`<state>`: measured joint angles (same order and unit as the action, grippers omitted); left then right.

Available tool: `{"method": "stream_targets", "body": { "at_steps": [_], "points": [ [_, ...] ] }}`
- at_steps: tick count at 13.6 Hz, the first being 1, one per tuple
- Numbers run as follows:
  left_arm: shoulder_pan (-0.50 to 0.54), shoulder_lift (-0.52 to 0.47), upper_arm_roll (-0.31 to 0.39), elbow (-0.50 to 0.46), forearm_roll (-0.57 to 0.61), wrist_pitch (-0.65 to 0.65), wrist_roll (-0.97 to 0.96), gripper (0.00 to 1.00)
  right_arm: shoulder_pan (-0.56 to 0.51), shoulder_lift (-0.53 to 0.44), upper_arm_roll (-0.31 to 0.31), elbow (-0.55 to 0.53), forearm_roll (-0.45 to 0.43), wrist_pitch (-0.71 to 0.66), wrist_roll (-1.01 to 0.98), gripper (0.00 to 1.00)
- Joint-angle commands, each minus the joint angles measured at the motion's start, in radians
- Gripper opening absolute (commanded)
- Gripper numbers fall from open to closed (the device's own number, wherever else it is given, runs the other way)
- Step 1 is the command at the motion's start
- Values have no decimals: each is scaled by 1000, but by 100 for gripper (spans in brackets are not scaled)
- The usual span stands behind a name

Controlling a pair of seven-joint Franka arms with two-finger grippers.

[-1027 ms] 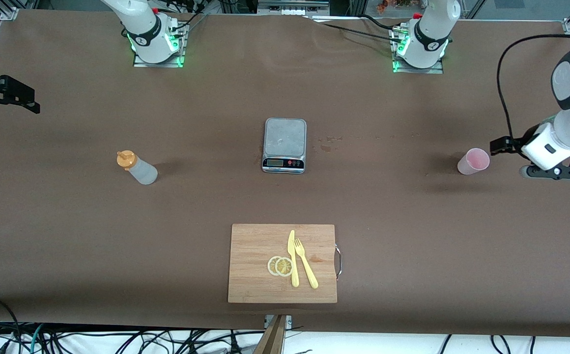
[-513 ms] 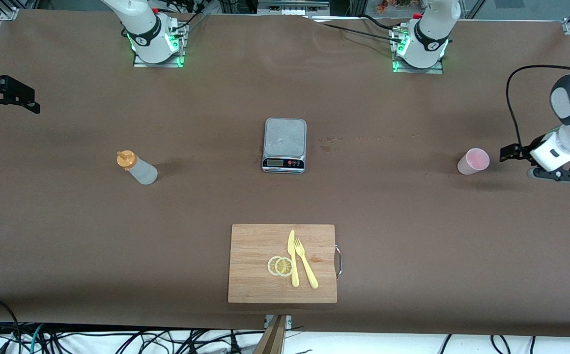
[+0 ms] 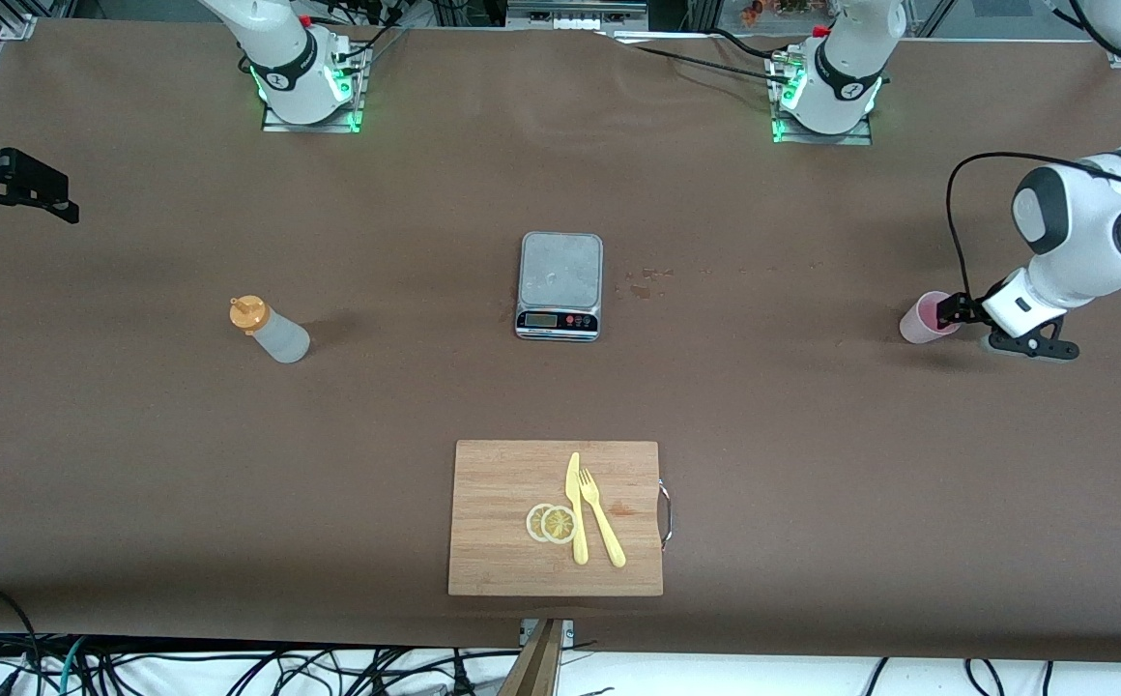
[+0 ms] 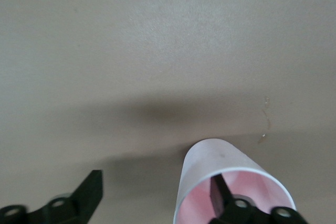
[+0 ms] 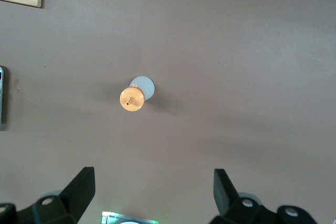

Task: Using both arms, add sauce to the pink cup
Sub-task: 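Lower the left gripper to the pink cup and grasp it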

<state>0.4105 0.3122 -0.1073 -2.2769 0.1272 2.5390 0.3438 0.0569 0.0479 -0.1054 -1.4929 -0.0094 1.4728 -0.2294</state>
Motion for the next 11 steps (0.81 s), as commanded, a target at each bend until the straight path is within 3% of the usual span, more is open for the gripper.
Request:
{"method": "stream_targets", "body": {
  "at_steps": [1, 8, 10, 11],
  "points": [
    [5, -1, -8, 0, 15, 6, -11, 0, -5, -8, 3, -10, 3, 4, 5, 100],
    [5, -19, -12, 11, 8, -25, -9, 0, -3, -10, 4, -10, 3, 6, 5, 100],
    [-4, -51, -23, 36, -10, -102, -22, 0, -3, -10, 4, -10, 3, 4, 5, 100],
    [-3, -68, -63, 68, -27, -174, -37, 0, -3, -8, 4, -10, 3, 4, 5, 100]
  ]
}}
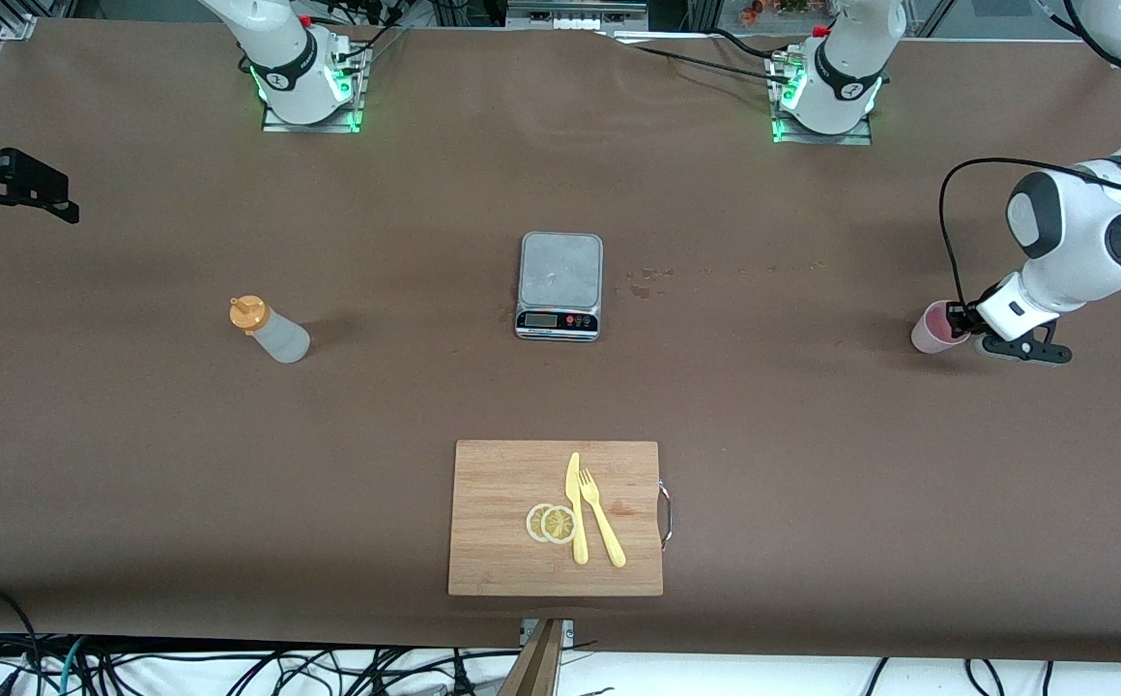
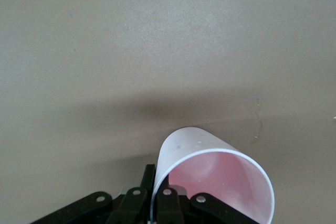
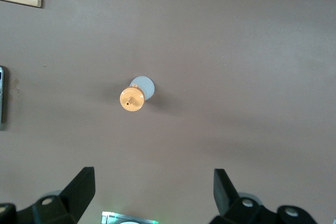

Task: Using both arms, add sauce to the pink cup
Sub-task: 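Lower the left gripper to the pink cup and grasp it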

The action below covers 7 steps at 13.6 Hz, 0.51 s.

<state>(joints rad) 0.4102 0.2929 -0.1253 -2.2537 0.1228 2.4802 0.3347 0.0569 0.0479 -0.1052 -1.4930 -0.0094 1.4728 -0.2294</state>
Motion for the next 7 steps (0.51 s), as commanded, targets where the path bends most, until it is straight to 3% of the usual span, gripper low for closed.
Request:
{"method": "stream_targets", "body": {
  "at_steps": [1, 3, 7],
  "points": [
    [-4, -58, -65, 86, -28, -194, -40, 0, -3, -10, 4, -10, 3, 4, 5, 100],
    [-4, -58, -144, 178, -37, -343, -119, 0, -3, -8, 4, -10, 3, 3, 5, 100],
    [-7, -41, -386, 305, -66, -529, -435, 0, -3, -8, 4, -10, 3, 3, 5, 100]
  ]
}}
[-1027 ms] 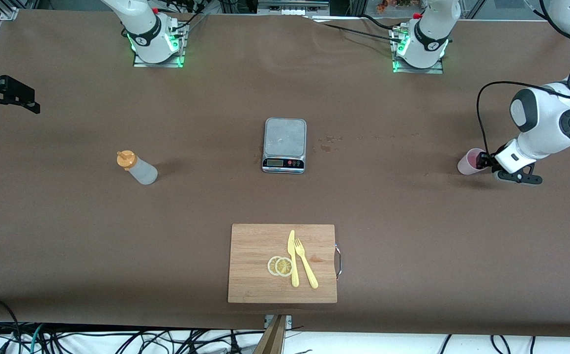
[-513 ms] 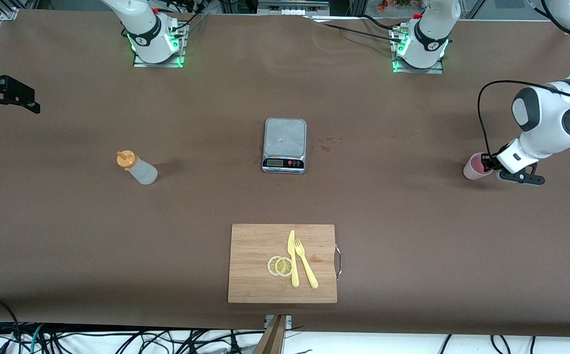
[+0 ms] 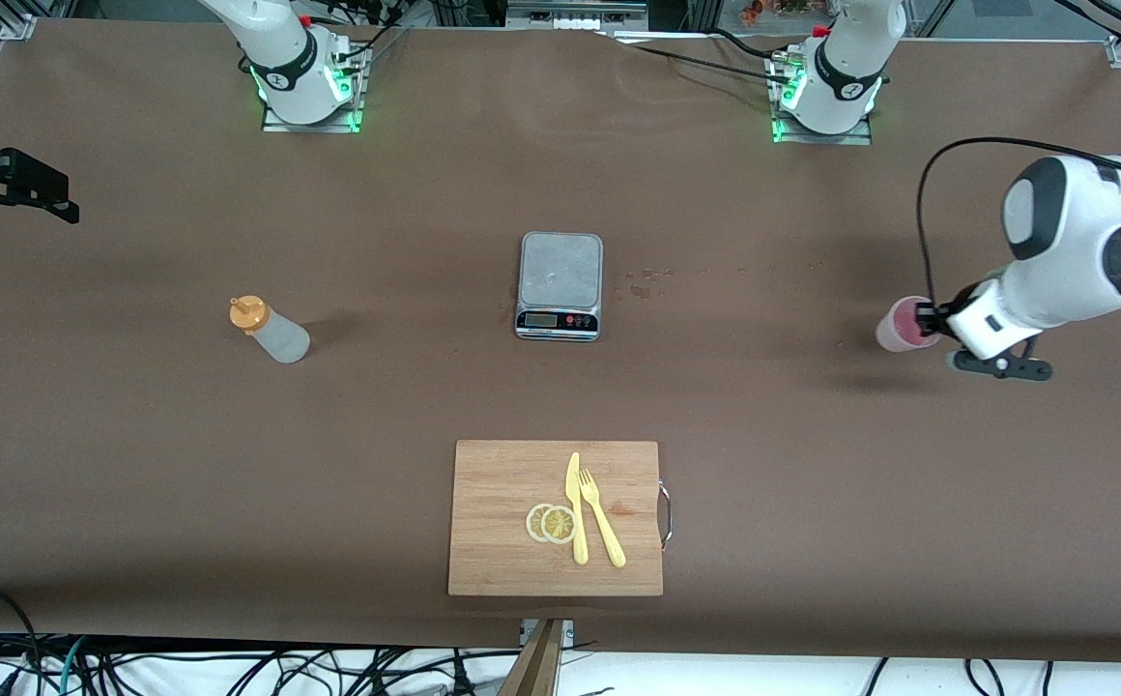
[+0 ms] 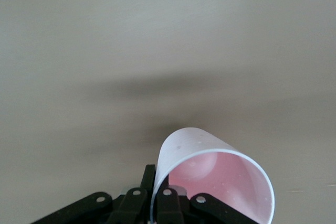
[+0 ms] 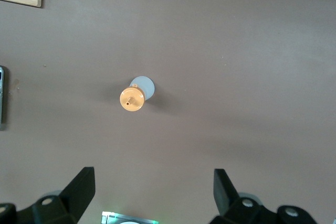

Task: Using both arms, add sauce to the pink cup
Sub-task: 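Carry the pink cup with the left gripper onto the scale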

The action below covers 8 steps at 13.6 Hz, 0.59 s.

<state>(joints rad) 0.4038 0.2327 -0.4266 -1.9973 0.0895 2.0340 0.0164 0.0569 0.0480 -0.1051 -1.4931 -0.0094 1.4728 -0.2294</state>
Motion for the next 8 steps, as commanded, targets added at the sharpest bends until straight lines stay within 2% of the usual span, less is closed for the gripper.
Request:
{"method": "stream_targets", "body": {
  "at_steps": [1, 3, 4, 6, 8],
  "points": [
    [-3, 23, -136, 49, -97, -86, -174, 0, -5, -8, 4, -10, 3, 3, 5, 100],
    [-60, 60, -194, 71, -161, -75, -280, 0, -5, -8, 4, -10, 3, 3, 5, 100],
    [-118, 82, -196, 98, -163, -68, -364, 0, -5, -8, 4, -10, 3, 4, 5, 100],
    [-306, 135, -192, 178, -154, -63, -618, 0, -5, -8, 4, -10, 3, 1, 5, 100],
    [-422, 232, -187, 264, -143, -28, -824, 0, -5, -8, 2, -12, 3, 3, 4, 100]
  ]
}}
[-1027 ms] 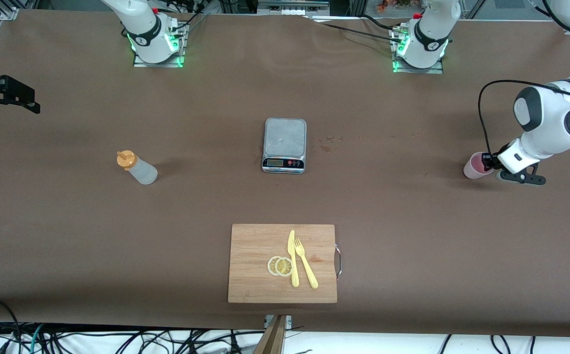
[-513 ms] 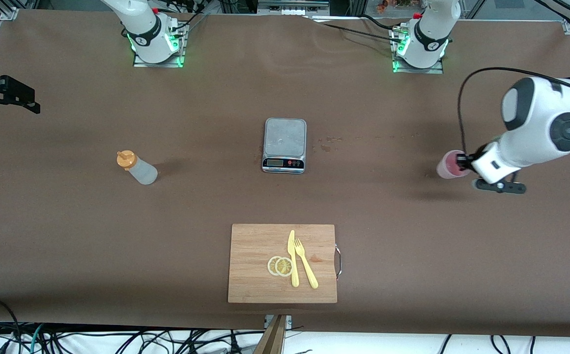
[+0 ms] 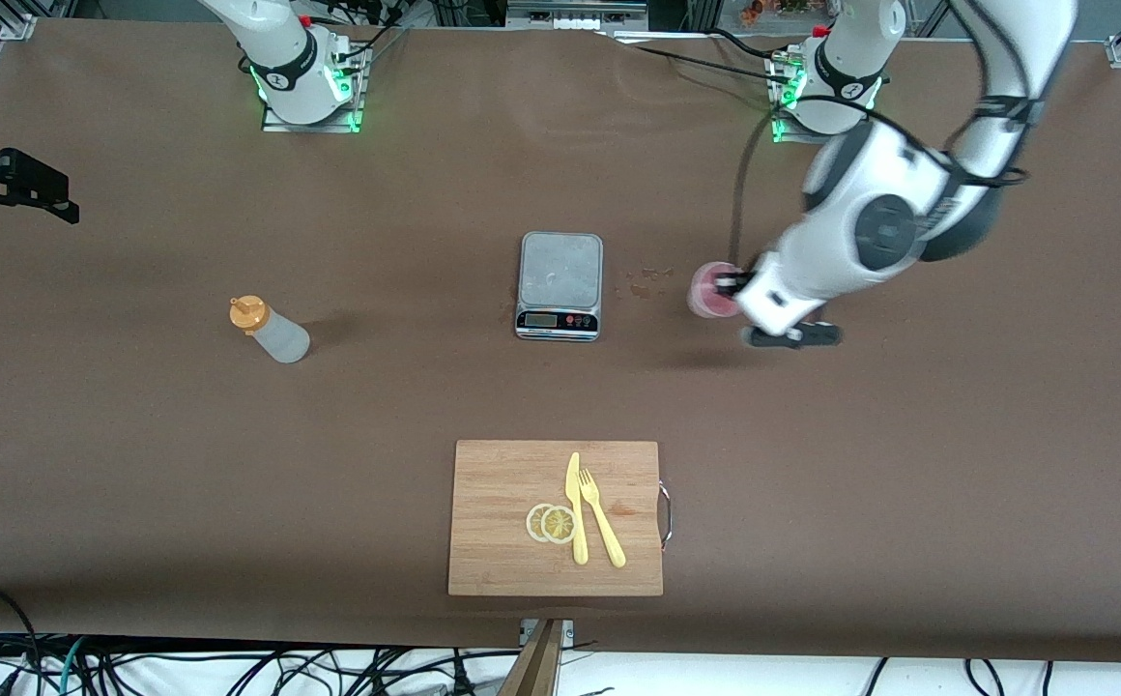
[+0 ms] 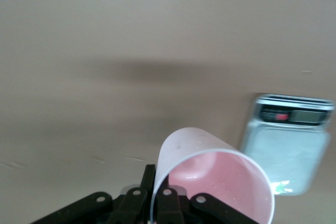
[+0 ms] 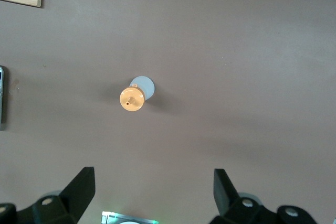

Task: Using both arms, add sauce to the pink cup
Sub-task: 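Carry the pink cup with the left gripper onto the scale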

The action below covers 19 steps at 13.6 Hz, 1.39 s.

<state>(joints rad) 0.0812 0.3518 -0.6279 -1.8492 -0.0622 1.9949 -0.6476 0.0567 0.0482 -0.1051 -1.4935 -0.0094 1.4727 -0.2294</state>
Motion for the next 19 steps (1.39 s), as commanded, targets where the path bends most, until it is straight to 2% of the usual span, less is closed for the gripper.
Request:
{"method": "stream_targets", "body": {
  "at_steps": [1, 5, 7, 11, 12, 13, 17, 19],
  "points": [
    [-132, 139, 14, 122, 28, 65, -208, 0, -4, -8, 2, -10, 3, 3, 4, 100],
    [-266, 237, 16, 113, 166, 200, -413, 0, -4, -7, 2, -10, 3, 3, 4, 100],
    [-328, 265, 17, 111, 226, 205, -478, 0, -4, -7, 2, -10, 3, 4, 7, 100],
    [-362, 277, 16, 107, 236, 203, -518, 0, -3, -7, 4, -10, 3, 6, 7, 100],
    [-368, 283, 17, 107, 236, 203, -533, 16, -4, -5, 4, -8, 5, 8, 7, 100],
    [-373, 285, 17, 107, 236, 205, -564, 99, -3, -2, 4, -5, 5, 9, 7, 100],
    [-370, 270, 13, 108, 236, 190, -578, 100, -1, 1, 4, -4, 35, 46, 4, 100],
    [-362, 222, 4, 122, 222, 139, -577, 100, -14, 5, 1, -4, 37, 50, -8, 100]
  ]
}}
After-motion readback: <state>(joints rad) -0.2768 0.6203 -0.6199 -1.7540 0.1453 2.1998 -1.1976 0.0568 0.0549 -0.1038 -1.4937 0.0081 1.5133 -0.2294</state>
